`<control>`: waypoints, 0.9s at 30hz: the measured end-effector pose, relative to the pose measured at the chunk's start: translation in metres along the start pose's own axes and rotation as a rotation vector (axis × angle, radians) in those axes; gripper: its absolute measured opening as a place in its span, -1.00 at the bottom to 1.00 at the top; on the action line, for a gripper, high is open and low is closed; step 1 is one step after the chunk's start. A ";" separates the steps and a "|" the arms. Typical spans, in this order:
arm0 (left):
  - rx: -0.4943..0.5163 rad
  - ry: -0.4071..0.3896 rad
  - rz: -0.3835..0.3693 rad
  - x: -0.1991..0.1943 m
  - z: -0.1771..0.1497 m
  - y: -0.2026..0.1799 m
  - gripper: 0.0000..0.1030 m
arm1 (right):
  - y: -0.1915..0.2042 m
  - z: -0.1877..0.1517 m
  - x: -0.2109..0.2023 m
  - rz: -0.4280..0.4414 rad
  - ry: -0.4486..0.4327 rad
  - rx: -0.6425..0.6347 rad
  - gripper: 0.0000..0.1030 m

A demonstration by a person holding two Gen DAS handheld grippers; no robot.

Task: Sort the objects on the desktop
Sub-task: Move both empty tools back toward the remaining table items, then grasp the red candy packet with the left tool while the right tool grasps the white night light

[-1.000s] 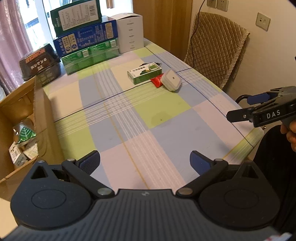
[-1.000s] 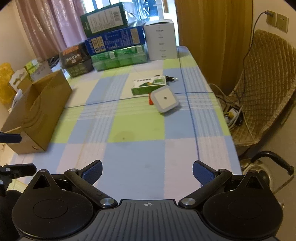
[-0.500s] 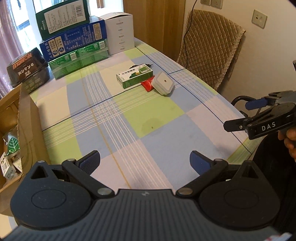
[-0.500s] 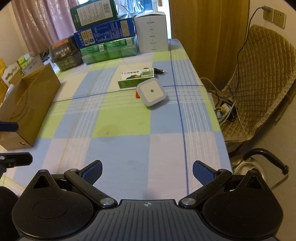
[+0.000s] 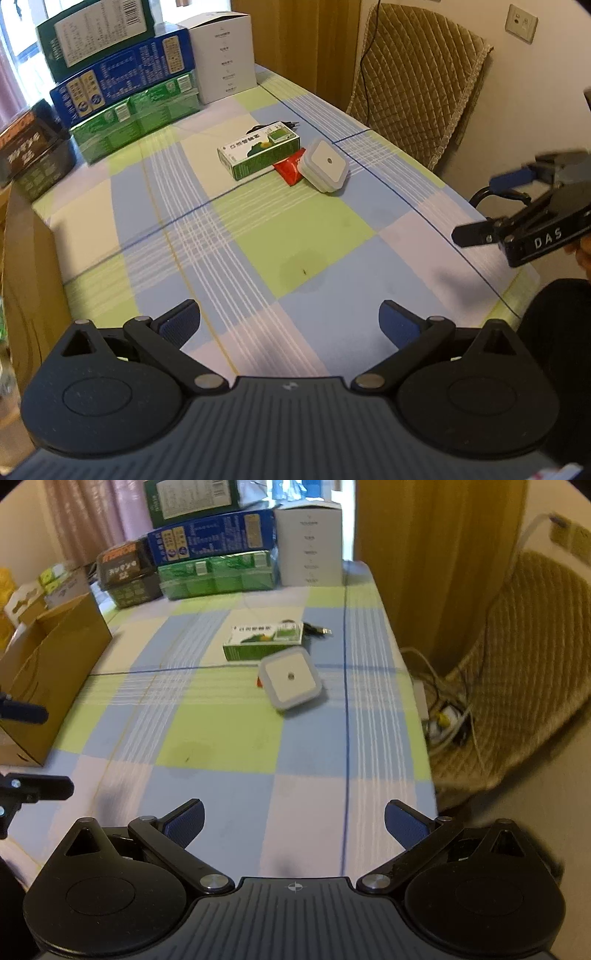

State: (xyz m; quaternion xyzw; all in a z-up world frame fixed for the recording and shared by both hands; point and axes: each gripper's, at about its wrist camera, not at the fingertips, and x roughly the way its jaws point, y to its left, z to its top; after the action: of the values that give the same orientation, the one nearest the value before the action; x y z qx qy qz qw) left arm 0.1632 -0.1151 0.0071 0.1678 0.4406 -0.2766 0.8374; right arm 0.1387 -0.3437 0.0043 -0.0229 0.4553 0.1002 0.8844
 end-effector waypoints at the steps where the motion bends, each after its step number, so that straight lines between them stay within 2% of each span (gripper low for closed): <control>1: 0.012 0.000 0.001 0.004 0.004 0.001 0.97 | -0.001 0.005 0.003 0.004 -0.008 -0.021 0.96; 9: 0.126 -0.032 -0.032 0.043 0.045 0.014 0.97 | -0.004 0.039 0.048 0.067 -0.044 -0.236 0.96; 15: 0.234 -0.027 -0.044 0.078 0.069 0.019 0.94 | -0.006 0.054 0.091 0.117 -0.062 -0.321 0.94; 19: 0.317 -0.023 -0.045 0.101 0.078 0.022 0.87 | -0.005 0.064 0.119 0.141 -0.062 -0.375 0.72; 27: 0.415 0.000 -0.051 0.136 0.091 0.029 0.77 | -0.009 0.083 0.160 0.140 -0.041 -0.438 0.66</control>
State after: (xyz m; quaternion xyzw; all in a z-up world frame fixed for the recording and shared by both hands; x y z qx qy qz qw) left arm 0.3024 -0.1826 -0.0541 0.3256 0.3783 -0.3827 0.7774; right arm 0.2979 -0.3166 -0.0773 -0.1806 0.4051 0.2585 0.8582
